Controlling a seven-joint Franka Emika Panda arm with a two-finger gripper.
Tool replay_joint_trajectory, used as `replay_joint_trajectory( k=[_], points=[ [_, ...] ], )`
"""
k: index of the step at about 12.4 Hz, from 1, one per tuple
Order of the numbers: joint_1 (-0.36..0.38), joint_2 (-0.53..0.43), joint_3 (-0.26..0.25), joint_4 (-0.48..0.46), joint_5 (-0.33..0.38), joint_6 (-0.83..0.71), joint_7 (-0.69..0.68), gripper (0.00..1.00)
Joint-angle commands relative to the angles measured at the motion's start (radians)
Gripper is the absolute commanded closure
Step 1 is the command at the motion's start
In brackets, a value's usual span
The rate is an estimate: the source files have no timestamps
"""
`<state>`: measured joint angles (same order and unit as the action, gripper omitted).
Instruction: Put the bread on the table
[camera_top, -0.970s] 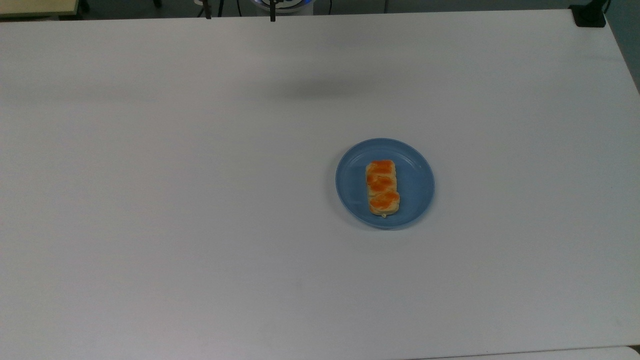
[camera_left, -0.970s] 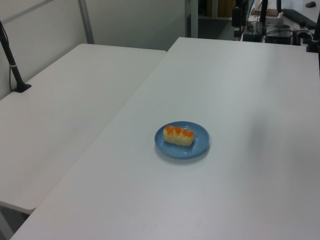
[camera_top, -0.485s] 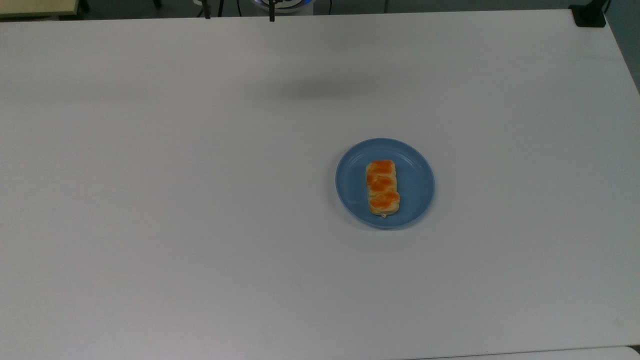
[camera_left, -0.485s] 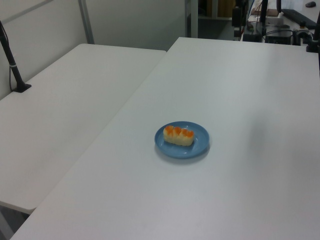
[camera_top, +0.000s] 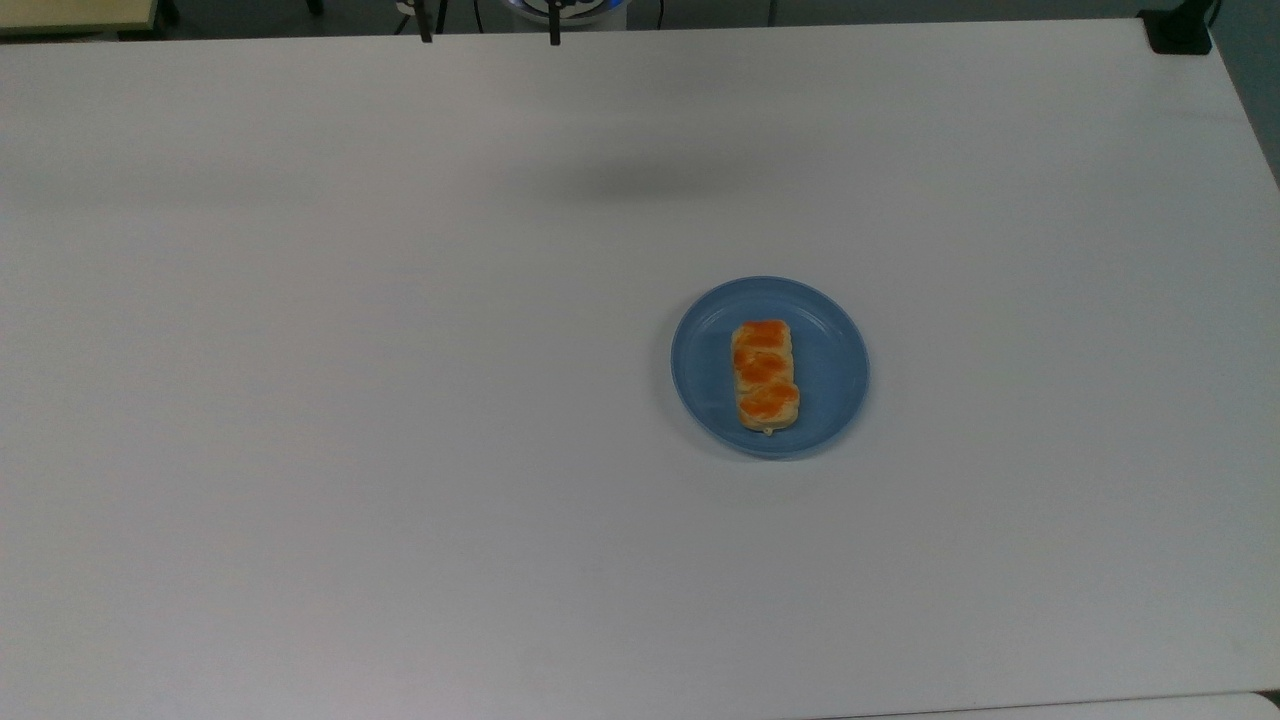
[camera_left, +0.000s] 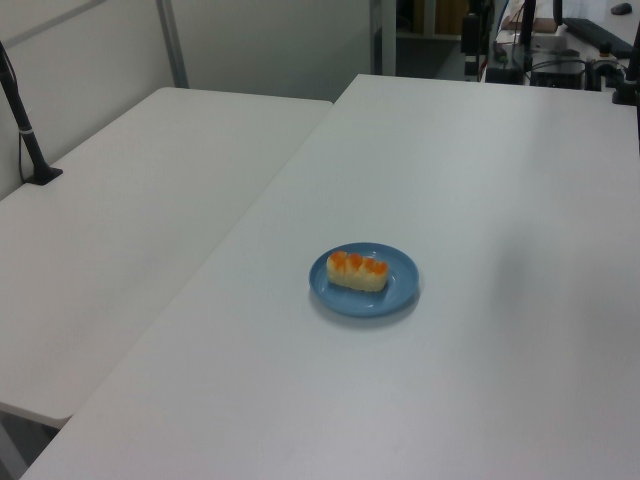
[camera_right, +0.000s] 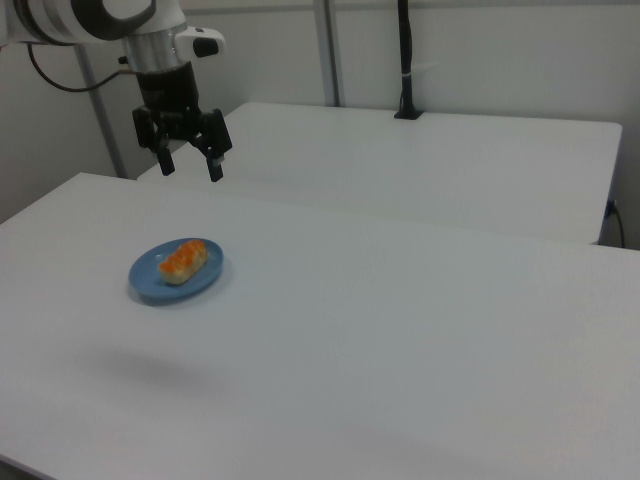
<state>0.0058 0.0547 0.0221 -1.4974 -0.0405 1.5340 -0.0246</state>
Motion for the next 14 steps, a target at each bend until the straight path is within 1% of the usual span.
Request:
replay_joint_trajectory(
  k=[1,3,5,6,8,9,11,12,13,14],
  points=[
    [0.035,0.020,0.007,-0.026,0.031,0.086,0.075,0.00],
    [0.098,0.074,0.007,-0.027,0.031,0.155,0.173,0.00],
    [0.156,0.131,0.007,-0.026,0.025,0.213,0.242,0.00],
    [0.178,0.160,0.007,-0.026,0.024,0.242,0.259,0.00],
    [0.227,0.259,0.007,-0.021,0.019,0.343,0.287,0.00],
    [0.247,0.310,0.007,-0.018,0.014,0.389,0.319,0.00],
    [0.275,0.364,0.006,-0.017,0.011,0.448,0.377,0.00],
    [0.289,0.385,0.006,-0.017,-0.002,0.468,0.406,0.00],
    [0.299,0.414,0.006,-0.017,-0.034,0.475,0.442,0.00],
    [0.303,0.433,0.007,-0.017,-0.045,0.479,0.460,0.00]
  ],
)
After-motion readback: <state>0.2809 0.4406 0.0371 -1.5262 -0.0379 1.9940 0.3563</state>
